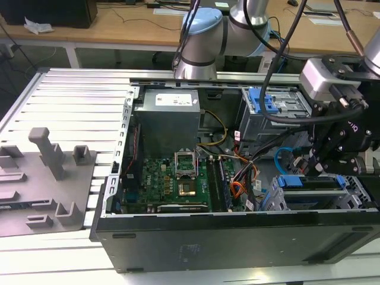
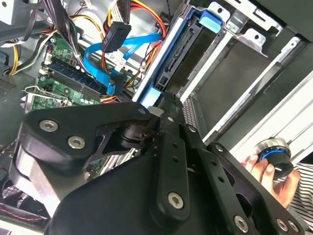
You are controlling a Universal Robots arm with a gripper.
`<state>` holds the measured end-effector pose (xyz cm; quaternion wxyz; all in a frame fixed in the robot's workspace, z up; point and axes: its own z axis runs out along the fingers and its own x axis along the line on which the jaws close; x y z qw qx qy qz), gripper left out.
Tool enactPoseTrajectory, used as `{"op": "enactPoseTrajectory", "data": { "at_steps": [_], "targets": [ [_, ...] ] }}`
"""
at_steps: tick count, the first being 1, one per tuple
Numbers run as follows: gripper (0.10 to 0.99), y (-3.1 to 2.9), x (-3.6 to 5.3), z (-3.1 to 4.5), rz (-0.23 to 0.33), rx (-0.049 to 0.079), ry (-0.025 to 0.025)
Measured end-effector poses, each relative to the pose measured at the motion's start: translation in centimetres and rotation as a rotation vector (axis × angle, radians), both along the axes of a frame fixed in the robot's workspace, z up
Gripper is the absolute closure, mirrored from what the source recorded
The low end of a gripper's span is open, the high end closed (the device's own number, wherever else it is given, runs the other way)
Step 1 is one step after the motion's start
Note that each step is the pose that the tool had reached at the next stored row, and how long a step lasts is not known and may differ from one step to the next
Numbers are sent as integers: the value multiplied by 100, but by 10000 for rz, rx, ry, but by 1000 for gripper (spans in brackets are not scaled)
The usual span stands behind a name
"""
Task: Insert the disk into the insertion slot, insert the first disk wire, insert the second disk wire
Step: 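Insert the disk into the insertion slot, then insert the first disk wire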
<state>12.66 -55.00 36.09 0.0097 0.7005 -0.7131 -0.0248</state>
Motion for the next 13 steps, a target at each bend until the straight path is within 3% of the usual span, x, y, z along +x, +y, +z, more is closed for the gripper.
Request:
{"op": "enactPoseTrajectory", "data": {
  "at_steps": [13],
  "targets": [
    [980,0,19,-12,1,1,0]
  ]
}}
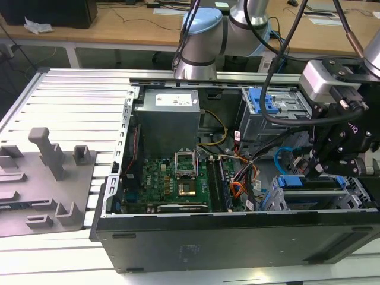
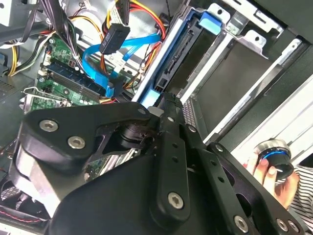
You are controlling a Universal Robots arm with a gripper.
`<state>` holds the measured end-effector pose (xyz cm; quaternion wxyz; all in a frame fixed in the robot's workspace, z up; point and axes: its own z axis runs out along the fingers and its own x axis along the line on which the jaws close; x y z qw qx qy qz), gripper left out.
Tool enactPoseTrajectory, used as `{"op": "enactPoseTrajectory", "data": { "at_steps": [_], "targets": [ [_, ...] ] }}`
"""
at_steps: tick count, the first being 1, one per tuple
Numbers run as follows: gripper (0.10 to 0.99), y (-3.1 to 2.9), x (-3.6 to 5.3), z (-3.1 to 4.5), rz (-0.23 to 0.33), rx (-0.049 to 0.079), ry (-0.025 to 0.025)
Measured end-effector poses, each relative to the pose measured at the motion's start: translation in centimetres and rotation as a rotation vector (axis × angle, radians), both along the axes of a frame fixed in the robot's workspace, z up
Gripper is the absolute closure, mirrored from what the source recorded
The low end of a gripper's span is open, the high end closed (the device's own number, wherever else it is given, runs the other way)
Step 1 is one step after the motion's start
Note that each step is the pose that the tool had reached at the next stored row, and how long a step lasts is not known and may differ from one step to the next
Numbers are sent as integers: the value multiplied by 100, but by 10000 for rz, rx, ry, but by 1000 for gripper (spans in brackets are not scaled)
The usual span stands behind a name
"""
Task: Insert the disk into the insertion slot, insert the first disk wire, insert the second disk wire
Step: 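Insert the first disk wire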
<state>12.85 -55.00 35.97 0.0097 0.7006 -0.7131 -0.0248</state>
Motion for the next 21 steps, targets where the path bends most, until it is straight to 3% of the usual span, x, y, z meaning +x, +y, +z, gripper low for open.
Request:
{"op": "enactPoseTrajectory", "data": {
  "at_steps": [5,13,20,21],
  "targets": [
    [980,1,96,1,1,-2,0],
    [980,0,97,162,0,-13,0],
    [973,0,97,164,0,-15,0],
    [918,0,97,165,0,-15,0]
  ]
}}
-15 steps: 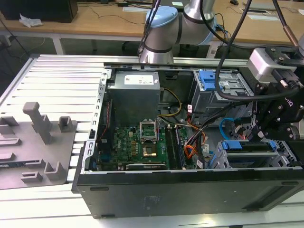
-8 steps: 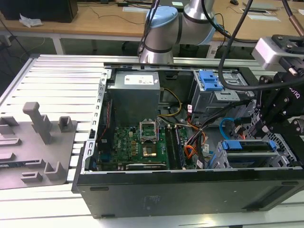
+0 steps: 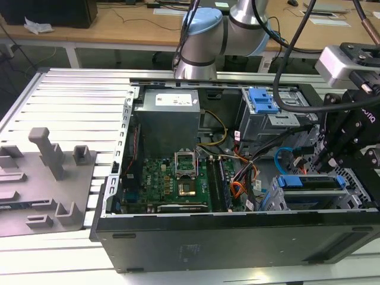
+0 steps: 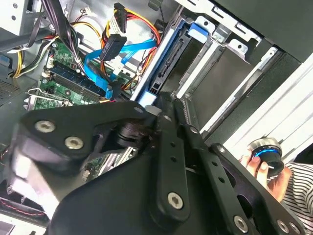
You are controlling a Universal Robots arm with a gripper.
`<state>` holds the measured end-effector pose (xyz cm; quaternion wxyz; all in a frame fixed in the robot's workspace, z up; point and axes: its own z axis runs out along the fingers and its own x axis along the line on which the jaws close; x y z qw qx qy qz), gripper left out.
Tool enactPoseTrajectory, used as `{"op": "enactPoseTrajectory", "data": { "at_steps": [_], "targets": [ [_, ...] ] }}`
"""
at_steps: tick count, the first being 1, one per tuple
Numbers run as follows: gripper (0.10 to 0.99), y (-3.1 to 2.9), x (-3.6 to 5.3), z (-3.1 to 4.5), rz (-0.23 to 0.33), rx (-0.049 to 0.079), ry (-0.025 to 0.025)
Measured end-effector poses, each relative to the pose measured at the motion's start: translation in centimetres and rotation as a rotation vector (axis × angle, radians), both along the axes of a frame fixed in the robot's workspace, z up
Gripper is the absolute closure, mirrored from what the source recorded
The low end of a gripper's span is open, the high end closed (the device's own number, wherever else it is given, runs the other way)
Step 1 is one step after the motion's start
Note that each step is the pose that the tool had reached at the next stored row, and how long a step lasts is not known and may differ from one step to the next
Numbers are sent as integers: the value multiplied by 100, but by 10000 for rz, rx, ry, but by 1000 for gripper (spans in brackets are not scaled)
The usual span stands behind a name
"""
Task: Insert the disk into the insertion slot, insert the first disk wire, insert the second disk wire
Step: 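Insert the first disk wire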
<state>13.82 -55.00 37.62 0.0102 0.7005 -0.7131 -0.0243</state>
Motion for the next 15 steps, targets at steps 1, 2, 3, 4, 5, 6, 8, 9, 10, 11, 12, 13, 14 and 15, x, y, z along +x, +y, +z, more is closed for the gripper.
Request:
{"op": "enactPoseTrajectory", "data": {
  "at_steps": [1,2,3,4,5,6,8,9,10,11,12,13,14,15],
  "targets": [
    [851,0,0,0,0,0,0],
    [792,0,0,0,0,0,0],
    [792,0,0,1,-1,0,0],
    [725,5,0,3,0,-3,0],
    [725,38,0,1,0,-1,0],
    [725,66,0,1,0,-1,0],
    [725,137,0,1,0,0,0],
    [725,174,0,1,0,-2,0],
    [725,246,0,1,-1,0,0],
    [725,308,0,1,0,-3,0],
    [725,374,0,0,0,-2,0],
    [725,415,0,1,0,-4,0],
    [725,474,0,1,0,-5,0],
    [725,536,0,1,0,-5,0]
  ]
}}
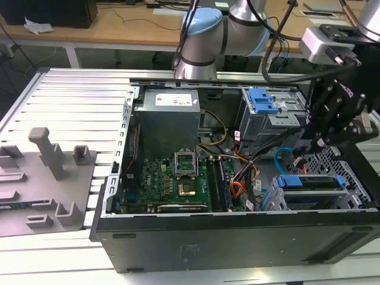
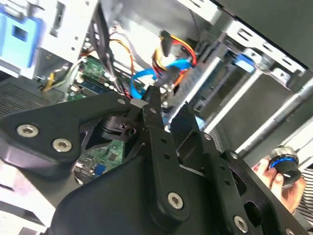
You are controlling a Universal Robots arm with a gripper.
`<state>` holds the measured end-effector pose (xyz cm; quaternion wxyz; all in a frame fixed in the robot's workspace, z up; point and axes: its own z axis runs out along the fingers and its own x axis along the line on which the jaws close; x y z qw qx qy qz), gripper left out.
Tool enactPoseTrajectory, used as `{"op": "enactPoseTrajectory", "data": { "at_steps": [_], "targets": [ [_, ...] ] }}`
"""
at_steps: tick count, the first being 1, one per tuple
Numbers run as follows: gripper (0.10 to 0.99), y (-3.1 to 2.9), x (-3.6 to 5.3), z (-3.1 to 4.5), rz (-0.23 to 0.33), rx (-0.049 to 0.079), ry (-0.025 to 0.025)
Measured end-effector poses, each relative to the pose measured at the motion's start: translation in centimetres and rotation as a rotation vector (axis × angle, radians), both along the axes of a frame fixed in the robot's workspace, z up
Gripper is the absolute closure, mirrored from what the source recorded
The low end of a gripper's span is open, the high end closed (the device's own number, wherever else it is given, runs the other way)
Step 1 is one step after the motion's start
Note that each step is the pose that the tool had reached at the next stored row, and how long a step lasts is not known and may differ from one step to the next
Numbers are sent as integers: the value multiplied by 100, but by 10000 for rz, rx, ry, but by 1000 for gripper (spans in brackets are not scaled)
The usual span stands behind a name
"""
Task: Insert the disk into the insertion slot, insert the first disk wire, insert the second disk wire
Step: 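Insert the first disk wire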
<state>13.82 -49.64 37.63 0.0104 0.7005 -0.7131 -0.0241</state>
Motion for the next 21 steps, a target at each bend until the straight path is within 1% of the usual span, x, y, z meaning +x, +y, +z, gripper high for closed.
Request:
{"op": "enactPoseTrajectory", "data": {
  "at_steps": [1,2,5,7,10,14,18,19,20,21],
  "targets": [
    [725,52,0,0,0,-1,0],
    [725,92,0,0,0,-1,0],
    [725,174,12,-1,0,-5,0],
    [725,181,21,-16,-1,-6,1],
    [725,181,25,-91,-1,-7,0],
    [725,181,27,-156,-1,-8,0],
    [725,181,34,-194,-115,-7,0],
    [725,182,42,-197,-160,-33,0],
    [725,182,41,-197,-163,-103,-1],
    [725,181,41,-179,-164,-230,-2]
  ]
}}
